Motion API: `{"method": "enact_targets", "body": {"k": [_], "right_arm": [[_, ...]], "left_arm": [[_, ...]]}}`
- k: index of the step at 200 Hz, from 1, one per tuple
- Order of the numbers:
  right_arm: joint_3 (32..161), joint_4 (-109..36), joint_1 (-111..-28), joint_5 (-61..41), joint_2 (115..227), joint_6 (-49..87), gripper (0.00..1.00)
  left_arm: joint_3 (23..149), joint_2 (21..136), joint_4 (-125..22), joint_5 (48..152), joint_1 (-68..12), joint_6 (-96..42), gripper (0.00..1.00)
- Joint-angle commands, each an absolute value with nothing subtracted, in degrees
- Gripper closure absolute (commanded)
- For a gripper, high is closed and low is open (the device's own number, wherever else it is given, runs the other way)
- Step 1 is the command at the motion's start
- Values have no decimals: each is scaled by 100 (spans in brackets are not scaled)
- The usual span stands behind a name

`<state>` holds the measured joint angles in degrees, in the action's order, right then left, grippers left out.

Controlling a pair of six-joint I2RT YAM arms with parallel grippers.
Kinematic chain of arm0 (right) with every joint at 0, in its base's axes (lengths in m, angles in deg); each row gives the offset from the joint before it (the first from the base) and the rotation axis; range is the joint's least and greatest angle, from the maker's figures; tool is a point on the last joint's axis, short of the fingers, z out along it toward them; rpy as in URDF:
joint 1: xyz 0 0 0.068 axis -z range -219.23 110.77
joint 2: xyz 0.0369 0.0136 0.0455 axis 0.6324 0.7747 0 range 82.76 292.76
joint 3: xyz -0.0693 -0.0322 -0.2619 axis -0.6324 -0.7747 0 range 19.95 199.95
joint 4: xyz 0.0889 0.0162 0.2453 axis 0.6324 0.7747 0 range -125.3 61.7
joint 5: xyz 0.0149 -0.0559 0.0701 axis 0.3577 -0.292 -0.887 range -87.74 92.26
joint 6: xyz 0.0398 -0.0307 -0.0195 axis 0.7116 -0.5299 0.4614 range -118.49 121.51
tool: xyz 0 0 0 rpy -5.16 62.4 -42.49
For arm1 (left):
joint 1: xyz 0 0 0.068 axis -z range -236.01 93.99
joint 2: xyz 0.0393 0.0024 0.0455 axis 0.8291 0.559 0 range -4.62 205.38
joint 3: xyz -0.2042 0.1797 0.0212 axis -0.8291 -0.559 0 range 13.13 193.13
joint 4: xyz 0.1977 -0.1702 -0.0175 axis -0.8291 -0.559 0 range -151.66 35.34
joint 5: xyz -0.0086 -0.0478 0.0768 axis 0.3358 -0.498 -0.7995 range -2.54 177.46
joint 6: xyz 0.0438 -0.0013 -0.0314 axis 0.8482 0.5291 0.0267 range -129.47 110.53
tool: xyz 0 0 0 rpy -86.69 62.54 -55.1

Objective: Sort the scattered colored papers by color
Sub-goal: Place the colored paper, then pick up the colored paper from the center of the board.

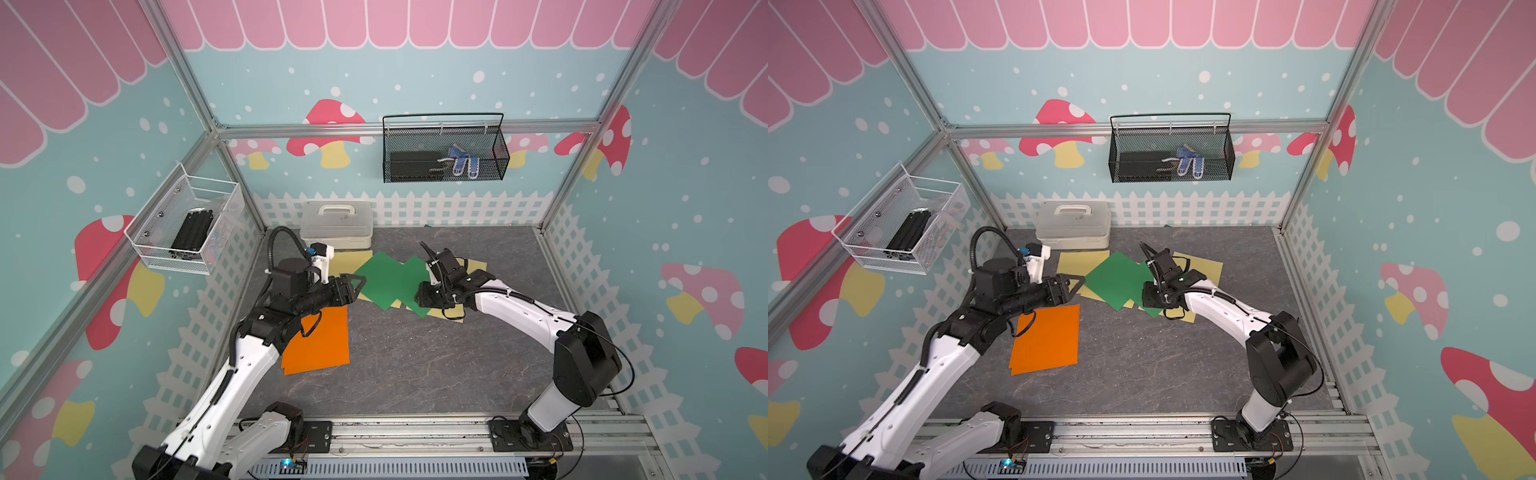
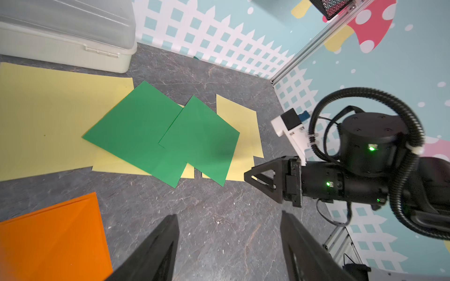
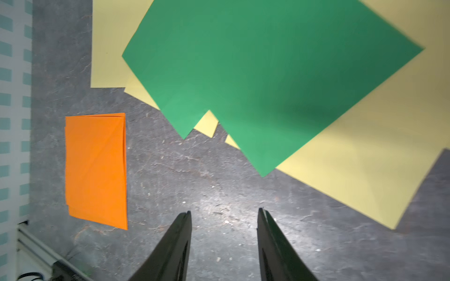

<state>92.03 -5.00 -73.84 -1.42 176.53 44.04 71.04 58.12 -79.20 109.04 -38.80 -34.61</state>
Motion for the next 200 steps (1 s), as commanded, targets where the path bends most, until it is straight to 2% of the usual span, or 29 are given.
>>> {"method": "enact_targets", "body": {"k": [1, 13, 38, 63, 81, 116, 160, 200], "right_arm": [[9163, -140, -7133, 189, 17297, 3906, 41], [9137, -136, -6873, 122, 17242, 3852, 36], [9123, -259, -6293, -305, 17321, 3892, 36], [9001, -691, -5891, -832, 17582, 4182, 36], [8654, -1511, -5606, -1493, 17737, 4653, 36], [8243, -2735, -5478, -2241, 18101, 5457, 39], [7878, -3796, -5426, -2606, 18504, 6212, 40], [7602, -4427, -5374, -2817, 18755, 6624, 41]], "left_arm": [[7764, 6446, -8041, 10107, -3727, -2975, 31], [8142, 6937, -8296, 9463, -3696, -2909, 31], [8770, 7984, -8560, 8799, -3711, -3000, 32], [9221, 8874, -8438, 9247, -3674, -3047, 34], [9501, 9378, -8126, 9624, -3608, -3003, 35], [10435, 10502, -8041, 10219, -3580, -2923, 36], [11310, 11571, -8032, 10788, -3563, -3050, 37], [11369, 11999, -7972, 10965, -3481, -3131, 37]]}}
